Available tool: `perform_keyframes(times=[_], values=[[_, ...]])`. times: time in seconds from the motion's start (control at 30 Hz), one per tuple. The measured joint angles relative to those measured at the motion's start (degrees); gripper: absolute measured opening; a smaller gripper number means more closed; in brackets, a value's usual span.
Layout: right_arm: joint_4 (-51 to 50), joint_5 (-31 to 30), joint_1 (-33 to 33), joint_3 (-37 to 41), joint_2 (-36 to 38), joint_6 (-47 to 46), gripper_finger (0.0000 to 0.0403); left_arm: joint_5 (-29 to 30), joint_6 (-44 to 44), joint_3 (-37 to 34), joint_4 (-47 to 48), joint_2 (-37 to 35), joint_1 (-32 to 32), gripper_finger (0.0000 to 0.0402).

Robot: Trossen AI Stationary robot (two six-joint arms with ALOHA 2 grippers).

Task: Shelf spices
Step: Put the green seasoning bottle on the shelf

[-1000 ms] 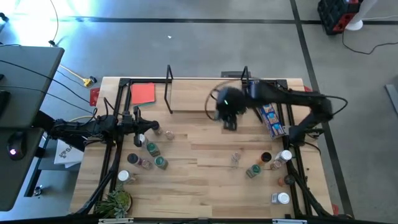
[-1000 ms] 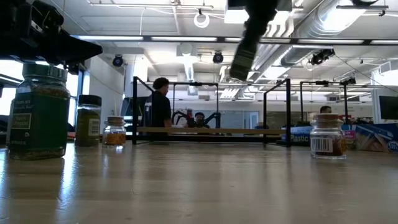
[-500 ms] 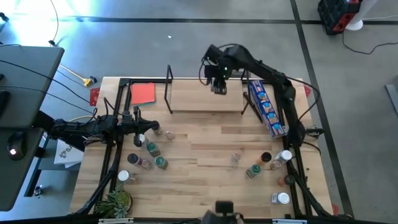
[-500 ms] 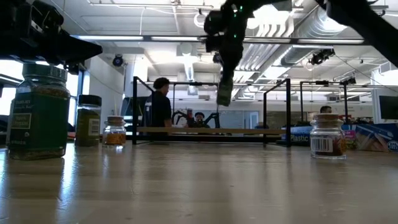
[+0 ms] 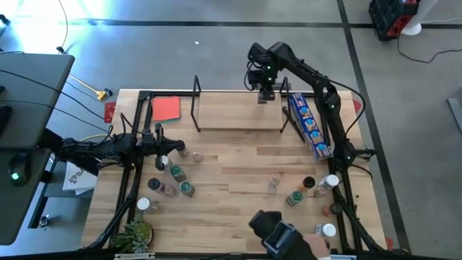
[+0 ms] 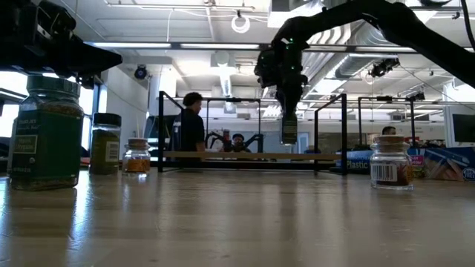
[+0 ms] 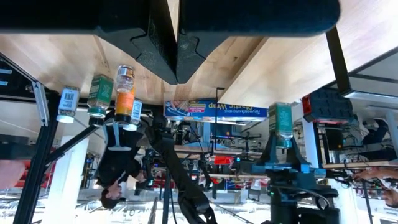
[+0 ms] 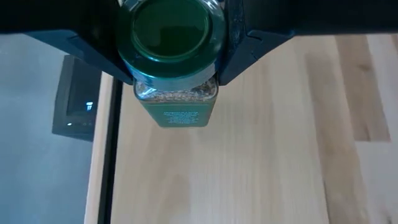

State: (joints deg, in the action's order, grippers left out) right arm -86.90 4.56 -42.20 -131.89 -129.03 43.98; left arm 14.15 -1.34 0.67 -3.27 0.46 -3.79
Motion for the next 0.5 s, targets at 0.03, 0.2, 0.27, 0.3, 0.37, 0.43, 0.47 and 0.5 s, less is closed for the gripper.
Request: perform_keyframes(times=[0.03,0.2,0.27,0.3,0.37,0.43,0.47,0.5], values=[[0.19,-0.02,-0.38,0.02,0.0,0.74,0.0187,-0.02,0.02,0.0,0.01,-0.01,0.01,0.0001],[0.95,-0.29,-1.66,0.02,-0.28,2.67,0.0187,0.01,0.04,0.0,-0.02,0.0,0.0,0.0001],[1.03,-0.25,-2.0,0.02,-0.99,2.97,0.0187,0.01,0.01,0.0,0.0,-0.02,0.01,0.0001],[1.22,-0.27,-2.07,0.04,-1.39,2.95,0.0187,0.01,-0.02,0.0,-0.02,0.0,0.02,0.0001],[1.43,-0.26,-2.34,0.06,-2.31,2.96,0.0187,-0.02,-0.09,0.0,-0.02,0.0,0.02,0.0001],[1.39,-0.3,-2.51,0.06,-3.11,2.89,0.0187,-0.01,-0.11,0.0,-0.02,-0.01,0.01,0.0001],[1.41,-0.3,-2.57,0.06,-3.21,2.87,0.0187,-0.02,-0.2,0.0,0.0,0.01,0.0,0.0001],[1.44,-0.43,-2.73,0.06,-3.37,2.87,0.0187,-0.02,-0.52,0.0,0.0,-0.01,0.02,0.0001]])
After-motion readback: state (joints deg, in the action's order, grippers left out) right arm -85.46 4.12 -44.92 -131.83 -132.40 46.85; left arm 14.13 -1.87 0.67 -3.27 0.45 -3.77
